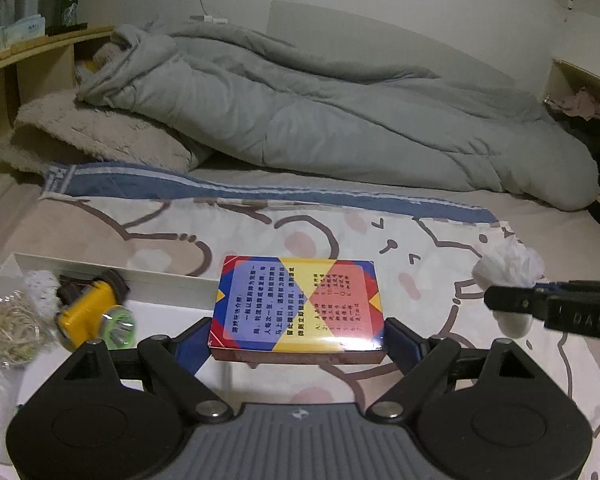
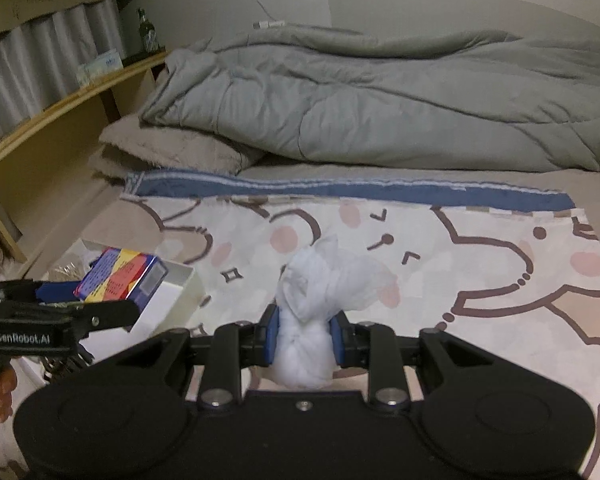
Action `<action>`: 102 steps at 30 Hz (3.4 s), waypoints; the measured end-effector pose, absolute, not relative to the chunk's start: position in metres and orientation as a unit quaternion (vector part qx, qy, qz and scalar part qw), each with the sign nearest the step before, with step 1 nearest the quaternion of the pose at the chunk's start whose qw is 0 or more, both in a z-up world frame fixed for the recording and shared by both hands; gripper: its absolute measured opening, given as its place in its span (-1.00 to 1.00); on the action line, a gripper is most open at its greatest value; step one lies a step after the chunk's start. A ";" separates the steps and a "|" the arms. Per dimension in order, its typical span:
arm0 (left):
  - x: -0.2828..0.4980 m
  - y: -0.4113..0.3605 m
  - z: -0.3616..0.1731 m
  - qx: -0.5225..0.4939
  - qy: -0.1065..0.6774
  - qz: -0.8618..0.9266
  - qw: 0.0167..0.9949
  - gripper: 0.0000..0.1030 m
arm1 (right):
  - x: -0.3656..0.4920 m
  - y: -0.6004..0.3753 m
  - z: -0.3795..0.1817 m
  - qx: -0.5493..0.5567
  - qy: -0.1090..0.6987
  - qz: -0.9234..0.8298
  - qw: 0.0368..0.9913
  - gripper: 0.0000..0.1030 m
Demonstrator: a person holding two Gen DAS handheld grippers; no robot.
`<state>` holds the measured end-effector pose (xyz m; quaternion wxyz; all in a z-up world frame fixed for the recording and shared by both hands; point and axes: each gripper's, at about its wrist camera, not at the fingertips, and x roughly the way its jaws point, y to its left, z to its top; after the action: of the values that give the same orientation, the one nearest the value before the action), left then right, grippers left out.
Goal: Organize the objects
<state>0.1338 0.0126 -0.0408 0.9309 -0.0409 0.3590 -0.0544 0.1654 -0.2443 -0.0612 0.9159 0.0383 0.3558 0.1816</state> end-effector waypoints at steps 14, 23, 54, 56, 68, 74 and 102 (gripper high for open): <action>0.105 0.068 -0.032 -0.055 0.345 -0.035 0.936 0.72 | 0.145 -0.208 -0.054 0.067 0.343 0.186 0.918 -0.47; 0.111 0.114 -0.044 -0.063 0.368 -0.011 0.927 0.72 | 0.143 -0.172 -0.053 0.092 0.343 0.204 0.912 -0.47; 0.141 0.232 -0.108 -0.077 0.455 0.048 0.886 0.78 | 0.190 -0.009 -0.105 0.110 0.423 0.295 0.850 -0.47; 0.134 0.237 -0.096 -0.094 0.436 0.053 0.893 0.87 | 0.190 -0.002 -0.113 0.111 0.433 0.297 0.844 -0.47; 0.123 0.247 -0.087 -0.108 0.435 0.085 0.890 0.88 | 0.184 0.021 -0.124 0.091 0.455 0.264 0.846 0.43; 0.119 0.242 -0.083 -0.105 0.432 0.082 0.892 0.88 | 0.180 0.013 -0.122 0.070 0.454 0.250 0.852 0.53; 0.056 0.198 -0.022 -0.042 0.381 0.116 0.916 0.99 | 0.125 -0.040 -0.063 -0.003 0.377 0.231 0.897 0.99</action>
<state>0.0562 0.1978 -0.0216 0.9164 -0.0419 0.3807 0.1160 0.1247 -0.0398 -0.0626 0.8969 -0.0026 0.3775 0.2305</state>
